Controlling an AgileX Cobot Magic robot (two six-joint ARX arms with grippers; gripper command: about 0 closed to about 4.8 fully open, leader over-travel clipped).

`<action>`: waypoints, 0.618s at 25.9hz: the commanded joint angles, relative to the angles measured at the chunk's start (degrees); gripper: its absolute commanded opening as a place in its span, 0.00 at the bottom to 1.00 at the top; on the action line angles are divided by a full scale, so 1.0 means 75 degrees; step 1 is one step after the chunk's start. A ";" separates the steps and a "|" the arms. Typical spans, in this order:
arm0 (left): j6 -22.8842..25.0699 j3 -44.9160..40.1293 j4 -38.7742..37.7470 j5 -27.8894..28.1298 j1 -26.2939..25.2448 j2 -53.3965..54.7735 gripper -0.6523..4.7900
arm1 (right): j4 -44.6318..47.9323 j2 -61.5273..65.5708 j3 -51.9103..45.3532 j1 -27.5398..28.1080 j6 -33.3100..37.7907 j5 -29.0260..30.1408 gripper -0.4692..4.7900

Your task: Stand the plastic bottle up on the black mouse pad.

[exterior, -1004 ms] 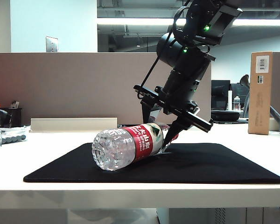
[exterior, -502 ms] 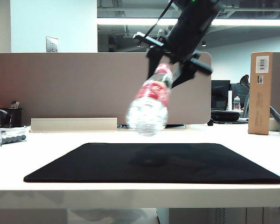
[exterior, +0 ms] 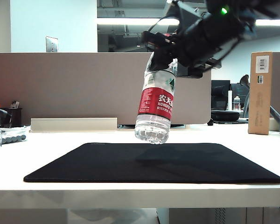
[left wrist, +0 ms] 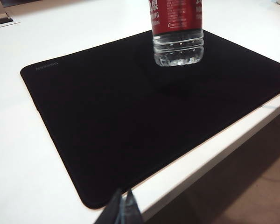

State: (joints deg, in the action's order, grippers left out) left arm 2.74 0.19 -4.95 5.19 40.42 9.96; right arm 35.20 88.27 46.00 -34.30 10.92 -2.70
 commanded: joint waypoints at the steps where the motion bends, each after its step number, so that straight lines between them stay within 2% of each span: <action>1: -0.0023 0.0035 0.0102 -0.0006 -0.0012 0.0006 0.11 | 0.2474 -0.0076 -0.0653 0.0032 -0.0734 -0.0052 0.09; 5: -0.0023 0.0035 0.0102 -0.0003 -0.0012 0.0006 0.11 | 0.2538 -0.0061 -0.0997 0.0041 -0.1422 -0.0041 0.09; 11: -0.0023 0.0035 0.0102 -0.0003 -0.0009 0.0006 0.11 | 0.2550 0.0143 -0.1102 0.0041 -0.1486 0.0009 0.09; 12: -0.0023 0.0035 0.0102 -0.0003 -0.0012 0.0006 0.11 | 0.2547 0.0143 -0.1102 0.0041 -0.1486 0.0006 0.12; 13: -0.0023 0.0035 0.0102 -0.0003 -0.0009 0.0006 0.11 | 0.2547 0.0143 -0.1102 0.0041 -0.1486 0.0006 0.22; 14: -0.0023 0.0035 0.0102 -0.0003 -0.0009 0.0006 0.11 | 0.2530 0.0143 -0.1102 0.0041 -0.1486 0.0006 0.37; 16: -0.0023 0.0035 0.0102 -0.0003 -0.0012 0.0006 0.11 | 0.2381 0.0143 -0.1102 0.0041 -0.1472 -0.0006 0.41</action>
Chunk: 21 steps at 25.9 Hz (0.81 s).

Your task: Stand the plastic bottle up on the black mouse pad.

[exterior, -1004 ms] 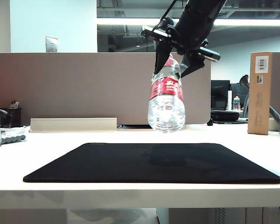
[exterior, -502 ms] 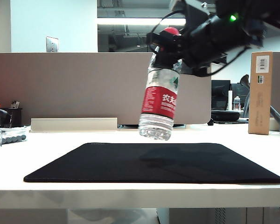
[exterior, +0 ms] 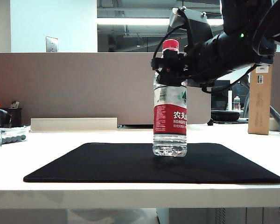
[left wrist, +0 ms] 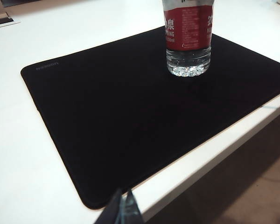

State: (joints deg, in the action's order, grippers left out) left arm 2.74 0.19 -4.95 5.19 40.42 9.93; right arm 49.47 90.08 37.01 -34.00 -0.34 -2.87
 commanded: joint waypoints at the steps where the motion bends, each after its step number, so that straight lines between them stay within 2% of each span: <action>1: -0.0023 0.0035 0.0102 -0.0003 -0.0012 0.0009 0.11 | 0.0437 -0.0099 0.0096 0.0000 0.0044 -0.0003 0.42; 3: -0.0023 0.0035 0.0102 -0.0003 -0.0012 0.0009 0.11 | 0.0408 -0.0099 0.0096 0.0000 0.0044 -0.0003 0.63; 4: -0.0023 0.0035 0.0102 -0.0003 -0.0012 0.0009 0.11 | 0.0417 -0.0099 0.0096 0.0000 0.0041 0.0000 0.84; 9: -0.0023 0.0035 0.0102 -0.0003 -0.0012 0.0009 0.11 | 0.0527 -0.0102 0.0096 0.0000 0.0041 0.0000 0.85; 14: -0.0023 0.0035 0.0102 -0.0003 -0.0012 -0.0017 0.11 | 0.1553 -0.0265 0.0102 0.0000 0.0035 0.0000 0.85; 17: -0.0023 0.0035 0.0096 -0.0006 -0.0047 -0.0242 0.11 | 0.1679 -0.0723 0.0105 0.0000 0.0035 0.0000 0.85; 19: -0.0023 0.0035 0.0099 -0.0012 -0.0364 -0.0586 0.11 | 0.1559 -0.1282 0.0102 0.0000 0.0032 0.0000 0.85; 21: -0.0023 0.0035 0.0102 -0.0009 -0.1014 -0.0892 0.11 | 0.1335 -0.1993 0.0102 0.0000 0.0035 0.0000 0.85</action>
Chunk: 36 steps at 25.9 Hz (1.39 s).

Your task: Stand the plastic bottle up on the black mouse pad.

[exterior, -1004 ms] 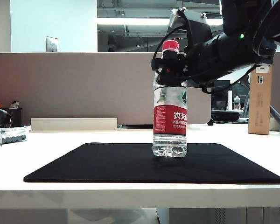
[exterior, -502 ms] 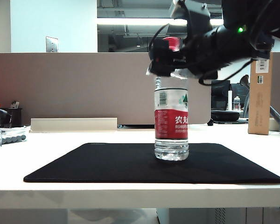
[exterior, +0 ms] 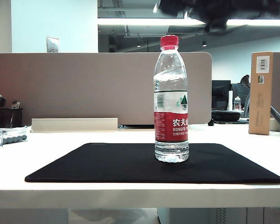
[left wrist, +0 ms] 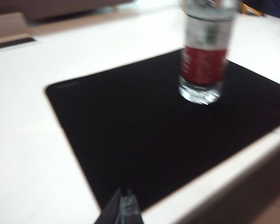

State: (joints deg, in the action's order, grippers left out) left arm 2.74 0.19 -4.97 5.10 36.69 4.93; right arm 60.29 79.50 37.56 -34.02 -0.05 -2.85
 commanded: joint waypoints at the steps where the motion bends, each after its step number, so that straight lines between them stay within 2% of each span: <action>1: -0.0023 0.0035 0.0105 0.0003 -0.0828 -0.0335 0.11 | -0.0216 -0.0819 0.0029 0.0003 0.0000 -0.0003 0.84; 2: -0.0023 0.0035 0.0105 0.0006 -0.1081 -0.0420 0.11 | -0.0358 -0.1072 0.0029 0.0003 0.0000 -0.0006 0.77; 4: -0.0023 0.0035 0.0102 0.0006 -0.1676 -0.0603 0.11 | -0.0799 -0.1673 0.0029 0.0003 0.0003 -0.0006 0.45; 5: -0.0026 0.0035 0.0160 0.0006 -0.1982 -0.0647 0.11 | -0.1128 -0.2057 0.0029 0.0003 0.0003 -0.0003 0.22; 6: -0.0023 0.0035 0.0181 0.0012 -0.2238 -0.0638 0.11 | -0.1373 -0.2363 0.0029 0.0003 0.0000 -0.0003 0.08; 8: -0.0023 0.0035 0.0111 0.0017 -0.3054 -0.0638 0.11 | -0.2259 -0.3520 0.0029 0.0003 0.0000 -0.0006 0.09; 11: -0.0023 0.0035 0.0108 0.0006 -0.3628 -0.0638 0.11 | -0.3270 -0.4456 0.0029 0.0003 0.0000 -0.0251 0.09; 18: -0.0023 0.0035 0.0105 0.0009 -0.4695 -0.0638 0.11 | -0.6612 -0.6516 0.0000 0.0003 0.0213 -0.1396 0.09; 25: -0.0023 0.0035 0.0105 0.0009 -0.4791 -0.0638 0.11 | -0.8218 -0.8492 -0.0565 0.0003 0.0268 -0.1716 0.09; 33: -0.0023 0.0035 0.0105 0.0006 -0.4791 -0.0638 0.11 | -0.8548 -0.9713 -0.1198 0.0003 0.0259 -0.1883 0.09; 36: -0.0023 0.0035 0.0105 0.0006 -0.4791 -0.0638 0.11 | -0.9183 -1.0005 -0.1201 0.0003 0.0259 -0.1830 0.09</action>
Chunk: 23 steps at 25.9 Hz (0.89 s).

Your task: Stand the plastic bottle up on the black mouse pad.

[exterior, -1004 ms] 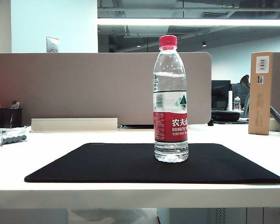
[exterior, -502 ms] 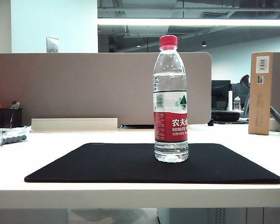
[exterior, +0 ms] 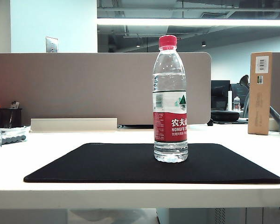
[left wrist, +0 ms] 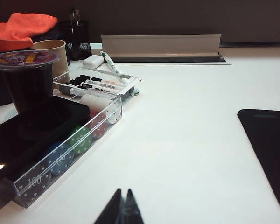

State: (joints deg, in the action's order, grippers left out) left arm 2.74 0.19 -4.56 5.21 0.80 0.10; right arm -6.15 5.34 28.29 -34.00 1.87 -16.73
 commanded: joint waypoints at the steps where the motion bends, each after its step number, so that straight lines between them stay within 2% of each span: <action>1: -0.0023 0.0035 0.0050 -0.0009 -0.0006 0.0006 0.11 | -0.0449 -0.0157 0.0035 0.0000 0.0003 0.0017 0.09; 17: -0.0023 0.0035 0.0050 -0.0009 -0.0006 0.0006 0.11 | -0.2020 -0.0216 0.0026 0.0052 -0.0050 -0.0009 0.09; 23: -0.0023 0.0035 0.0052 -0.0015 -0.0006 0.0006 0.11 | -0.2104 -0.0731 -0.0522 0.1562 0.0035 0.0935 0.09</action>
State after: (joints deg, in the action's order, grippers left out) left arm 2.74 0.19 -4.56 5.21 0.78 0.10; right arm -22.98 0.45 25.78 -24.14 1.78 -12.27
